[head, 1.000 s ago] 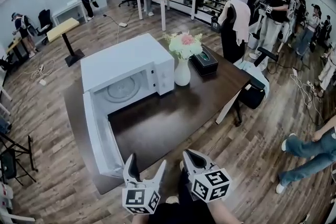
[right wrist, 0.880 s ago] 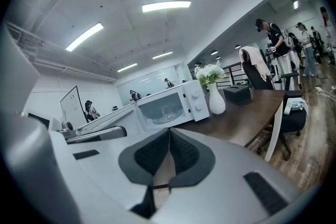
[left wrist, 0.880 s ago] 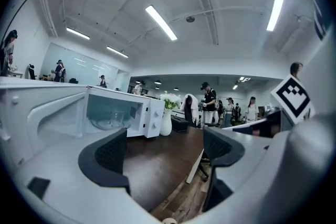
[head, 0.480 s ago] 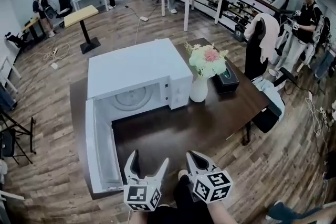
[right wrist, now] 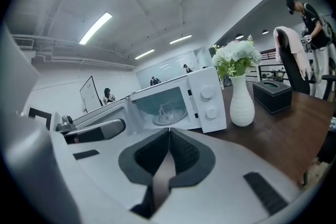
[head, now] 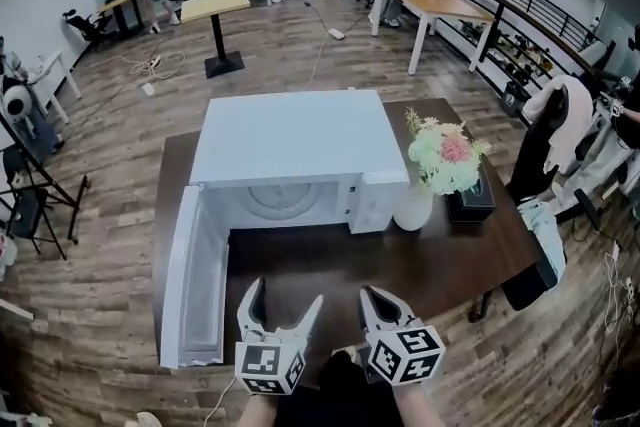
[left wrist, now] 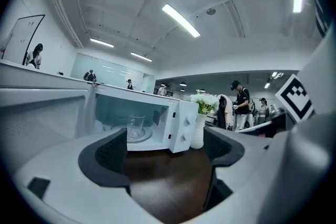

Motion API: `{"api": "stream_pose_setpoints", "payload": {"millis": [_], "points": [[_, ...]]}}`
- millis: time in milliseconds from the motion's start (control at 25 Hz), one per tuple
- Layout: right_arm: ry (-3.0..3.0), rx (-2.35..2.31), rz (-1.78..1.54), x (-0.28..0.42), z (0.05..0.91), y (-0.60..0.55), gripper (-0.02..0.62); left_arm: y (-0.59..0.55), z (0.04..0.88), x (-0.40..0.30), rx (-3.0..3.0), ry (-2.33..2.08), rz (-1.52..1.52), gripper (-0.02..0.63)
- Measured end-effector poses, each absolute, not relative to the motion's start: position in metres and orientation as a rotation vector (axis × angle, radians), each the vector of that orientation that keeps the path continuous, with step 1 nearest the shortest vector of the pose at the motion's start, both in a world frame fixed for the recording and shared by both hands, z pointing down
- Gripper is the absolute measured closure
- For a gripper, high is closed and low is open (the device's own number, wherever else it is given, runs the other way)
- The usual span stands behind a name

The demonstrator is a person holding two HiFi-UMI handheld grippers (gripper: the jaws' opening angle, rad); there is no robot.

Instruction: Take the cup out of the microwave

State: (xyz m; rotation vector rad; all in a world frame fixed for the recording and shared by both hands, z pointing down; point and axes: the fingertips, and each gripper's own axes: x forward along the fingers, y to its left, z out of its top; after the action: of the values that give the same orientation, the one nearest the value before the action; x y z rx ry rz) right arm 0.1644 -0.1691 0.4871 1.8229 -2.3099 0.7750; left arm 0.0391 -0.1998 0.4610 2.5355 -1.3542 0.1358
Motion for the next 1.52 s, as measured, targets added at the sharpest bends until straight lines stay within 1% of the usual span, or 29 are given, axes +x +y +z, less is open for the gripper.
{"api": "stream_pose_setpoints", "payload": {"millis": [400, 640, 1120, 1280, 1520], "points": [[-2.399, 1.581, 0.767, 0.159, 0.506, -0.21, 0.6, -0.218, 0.477, 0.029, 2.405, -1.551, 0.107, 0.179], [-2.437, 1.523, 0.797, 0.149, 0.511, -0.225, 0.6, -0.226, 0.475, 0.026, 2.412, -1.562, 0.109, 0.178], [-2.438, 1.417, 0.75, 0.133, 0.519, -0.267, 0.6, -0.3, 0.488, 0.016, 2.399, -1.553, 0.104, 0.179], [-2.442, 1.397, 0.761, 0.129, 0.526, -0.279, 0.6, -0.332, 0.509, 0.024, 2.418, -1.515, 0.151, 0.179], [-2.423, 1.389, 0.81, 0.126, 0.541, -0.291, 0.6, -0.379, 0.528, 0.036, 2.431, -1.496, 0.135, 0.178]]}}
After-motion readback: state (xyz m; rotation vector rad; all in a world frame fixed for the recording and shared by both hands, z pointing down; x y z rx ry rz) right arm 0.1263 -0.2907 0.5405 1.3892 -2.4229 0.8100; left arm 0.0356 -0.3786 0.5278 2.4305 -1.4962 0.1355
